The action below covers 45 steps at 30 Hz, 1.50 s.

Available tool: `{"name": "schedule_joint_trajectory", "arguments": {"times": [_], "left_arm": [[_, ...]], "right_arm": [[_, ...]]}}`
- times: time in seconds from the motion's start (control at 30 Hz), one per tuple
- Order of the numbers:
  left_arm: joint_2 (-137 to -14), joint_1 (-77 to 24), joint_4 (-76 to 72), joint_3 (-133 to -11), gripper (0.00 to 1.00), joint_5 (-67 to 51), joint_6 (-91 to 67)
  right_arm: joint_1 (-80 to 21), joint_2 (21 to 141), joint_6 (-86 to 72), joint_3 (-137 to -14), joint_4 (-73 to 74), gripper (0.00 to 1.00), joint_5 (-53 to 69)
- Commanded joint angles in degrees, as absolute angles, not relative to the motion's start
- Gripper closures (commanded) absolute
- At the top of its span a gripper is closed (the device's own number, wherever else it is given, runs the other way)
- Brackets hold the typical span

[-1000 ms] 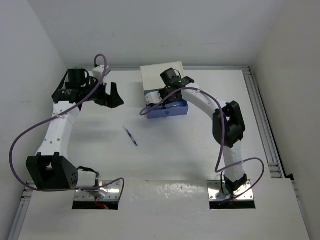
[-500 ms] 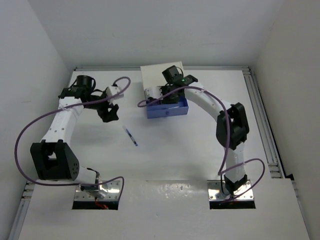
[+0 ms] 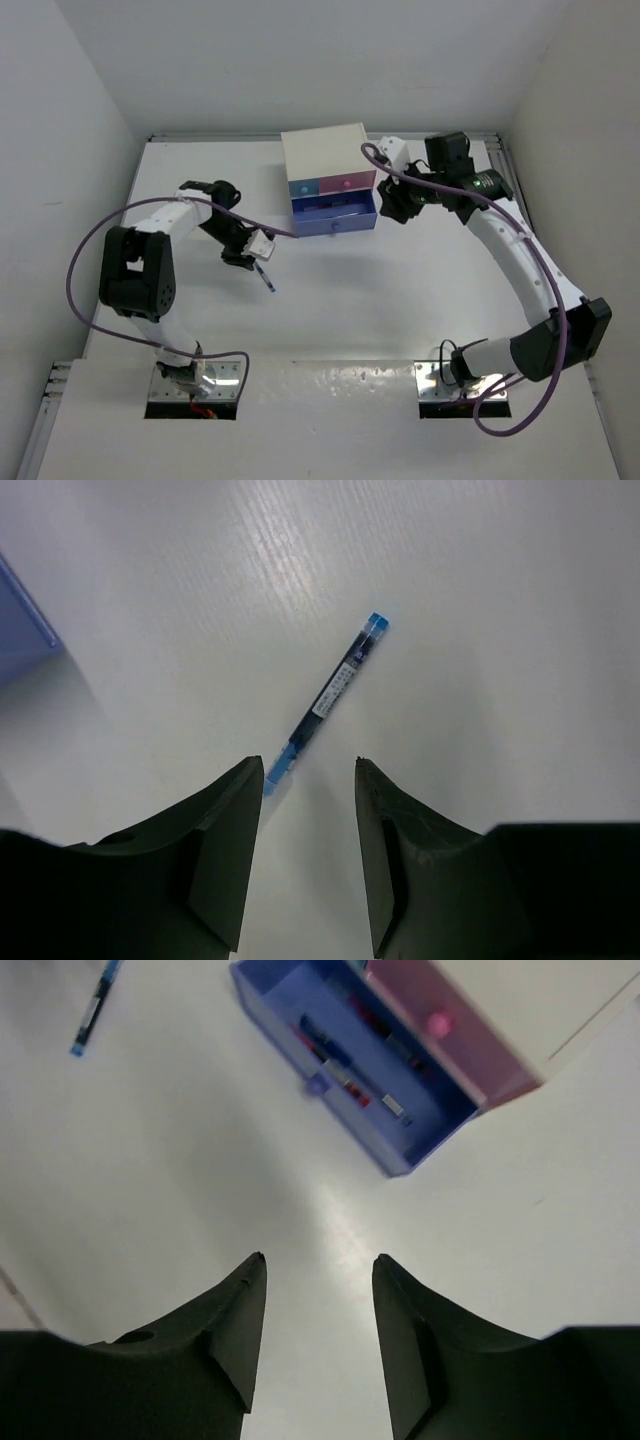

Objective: Sort the stationery into containers
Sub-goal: Grab a piece of stationery with the left arm, then pass the stationery from the left arm to the right

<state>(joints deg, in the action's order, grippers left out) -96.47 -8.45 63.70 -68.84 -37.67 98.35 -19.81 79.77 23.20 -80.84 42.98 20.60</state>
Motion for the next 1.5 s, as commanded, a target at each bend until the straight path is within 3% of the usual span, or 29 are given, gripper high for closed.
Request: {"name": "schedule_joint_trajectory", "arguments": {"times": [0.0,0.2,0.57,0.67,0.83,1.03,1.23,1.47], "left_arm": [[-98.43,-10.89,61.97,-69.87,0.52,-36.57,105.47],[-108.88,-12.22,63.37,-75.57,0.52,-32.96,106.70],[-111.98,-13.97,57.75,-73.49,0.57,-23.48,107.14],[-111.10,-14.24,54.59,-70.41,0.64,-19.97,107.14],[-110.13,-14.41,50.54,-66.72,0.91,-20.29,105.12],[-96.37,-16.52,44.22,-60.48,1.00,-25.65,101.70],[-77.91,-23.37,40.35,-60.38,1.00,-30.50,95.19],[-67.68,-32.94,38.50,-59.95,1.00,-31.21,93.95]], "right_arm": [[-17.15,78.05,11.36,-76.73,44.03,0.53,27.76],[-11.96,76.73,8.43,-76.73,46.58,0.51,31.55],[-10.72,79.36,9.40,-79.72,49.22,0.50,33.05],[-10.72,79.63,9.32,-79.80,49.39,0.50,33.57],[-11.69,79.72,5.56,-79.28,47.73,0.50,35.85],[-15.28,82.17,-5.86,-78.84,42.02,0.50,42.71],[-21.42,87.27,-11.51,-81.29,40.61,0.48,50.09],[-27.95,93.07,-15.38,-86.57,39.02,0.39,51.15]]}}
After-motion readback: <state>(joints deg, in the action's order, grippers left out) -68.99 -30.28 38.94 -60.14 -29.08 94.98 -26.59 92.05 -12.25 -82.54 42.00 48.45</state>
